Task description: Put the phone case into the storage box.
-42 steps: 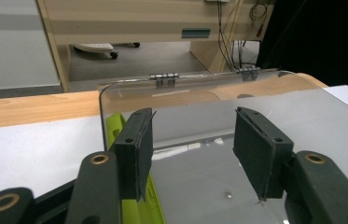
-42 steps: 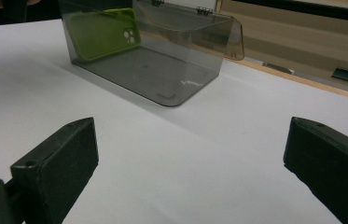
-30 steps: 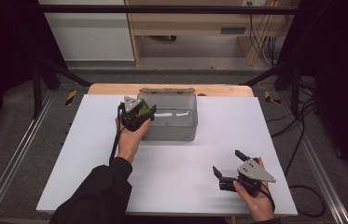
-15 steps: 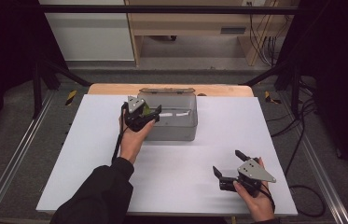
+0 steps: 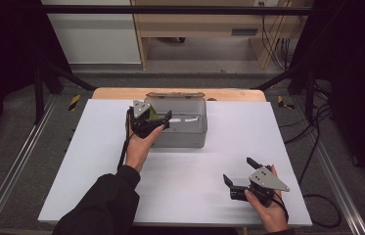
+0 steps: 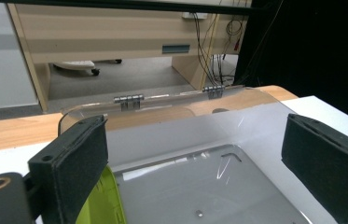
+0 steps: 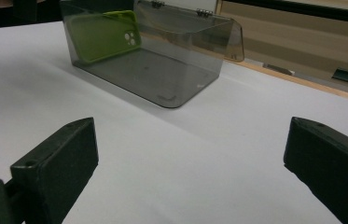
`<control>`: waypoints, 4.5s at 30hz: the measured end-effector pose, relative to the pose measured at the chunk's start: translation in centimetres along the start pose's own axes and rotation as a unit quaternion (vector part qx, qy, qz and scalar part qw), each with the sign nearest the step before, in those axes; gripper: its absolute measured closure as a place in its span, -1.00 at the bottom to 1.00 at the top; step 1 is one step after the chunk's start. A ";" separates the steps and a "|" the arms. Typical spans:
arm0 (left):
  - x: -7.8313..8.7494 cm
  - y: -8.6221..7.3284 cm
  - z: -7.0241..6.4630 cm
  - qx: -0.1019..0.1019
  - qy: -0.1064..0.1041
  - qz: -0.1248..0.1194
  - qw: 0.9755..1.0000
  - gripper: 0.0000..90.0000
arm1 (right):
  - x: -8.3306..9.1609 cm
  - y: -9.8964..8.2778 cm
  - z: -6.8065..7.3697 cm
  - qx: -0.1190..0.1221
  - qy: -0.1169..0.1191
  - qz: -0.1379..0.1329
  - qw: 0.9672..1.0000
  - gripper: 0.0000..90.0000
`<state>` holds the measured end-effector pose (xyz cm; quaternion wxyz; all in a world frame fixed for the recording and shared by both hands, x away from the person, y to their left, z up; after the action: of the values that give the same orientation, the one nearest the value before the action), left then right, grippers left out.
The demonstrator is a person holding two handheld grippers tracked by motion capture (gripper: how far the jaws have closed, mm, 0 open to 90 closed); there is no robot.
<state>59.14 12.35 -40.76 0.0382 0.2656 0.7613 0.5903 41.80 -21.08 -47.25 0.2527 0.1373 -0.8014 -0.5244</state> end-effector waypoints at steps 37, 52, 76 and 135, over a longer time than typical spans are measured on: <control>1.4 0.4 -2.0 -0.026 -0.090 -0.028 0.995 -0.95 | 0.0 0.0 0.0 -0.003 0.001 -0.001 1.000 -0.92; 2.9 1.3 -0.9 -0.042 -0.097 -0.052 0.993 -0.96 | -0.1 0.1 0.2 -0.002 0.003 -0.001 1.000 -0.93; 6.1 2.3 2.8 -0.020 -0.090 -0.069 0.993 -0.97 | -0.1 0.1 0.2 -0.004 0.002 -0.002 1.000 -0.93; 17.1 3.5 9.4 -0.064 -0.051 -0.079 0.993 -0.97 | -0.3 0.0 0.4 0.001 0.002 0.011 1.000 -0.93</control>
<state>49.23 28.90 -35.98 0.1407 0.2317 0.7378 0.6182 41.87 -20.59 -47.43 0.2604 0.1297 -0.8028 -0.5205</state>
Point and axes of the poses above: each handheld gripper's, and its own axes: x roughly backward along the jaws, y roughly out of its top, z roughly to its left, the point moved 2 cm from there along -x, roughly forward along the jaws, and after that the axes turned 13 degrees about x, right-handed, at the moved point
